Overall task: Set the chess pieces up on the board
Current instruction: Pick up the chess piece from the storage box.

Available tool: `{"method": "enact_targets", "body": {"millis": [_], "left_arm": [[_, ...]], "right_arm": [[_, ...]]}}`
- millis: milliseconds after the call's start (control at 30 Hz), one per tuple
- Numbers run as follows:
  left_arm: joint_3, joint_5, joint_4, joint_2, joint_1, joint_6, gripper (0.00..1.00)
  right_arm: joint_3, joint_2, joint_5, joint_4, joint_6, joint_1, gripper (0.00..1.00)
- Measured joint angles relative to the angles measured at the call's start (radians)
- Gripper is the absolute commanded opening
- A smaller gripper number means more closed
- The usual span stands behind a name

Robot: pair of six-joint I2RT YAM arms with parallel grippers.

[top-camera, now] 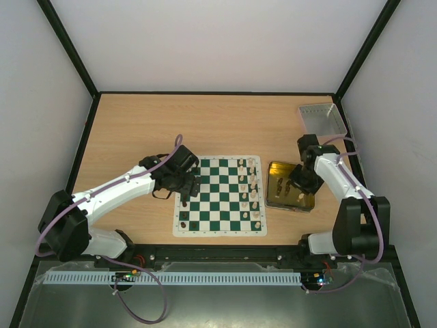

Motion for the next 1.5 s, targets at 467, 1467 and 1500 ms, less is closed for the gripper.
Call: {"method": "enact_targets", "body": {"millis": [467,1467,1500], "left_arm": [[0.0,0.0,0.0,0.0,0.0,0.0,0.99],[0.0,0.0,0.006,0.0,0.0,0.0,0.99],[0.0,0.0,0.006,0.0,0.0,0.0,0.99]], "right_arm": [[-0.11,0.03,-0.051,0.131,-0.005,-0.107,0.26],[-0.141,0.12,-0.043,0.231,-0.034,-0.15,0.05],[-0.141,0.115,-0.043,0.23,-0.035,-0.15,0.05]]}}
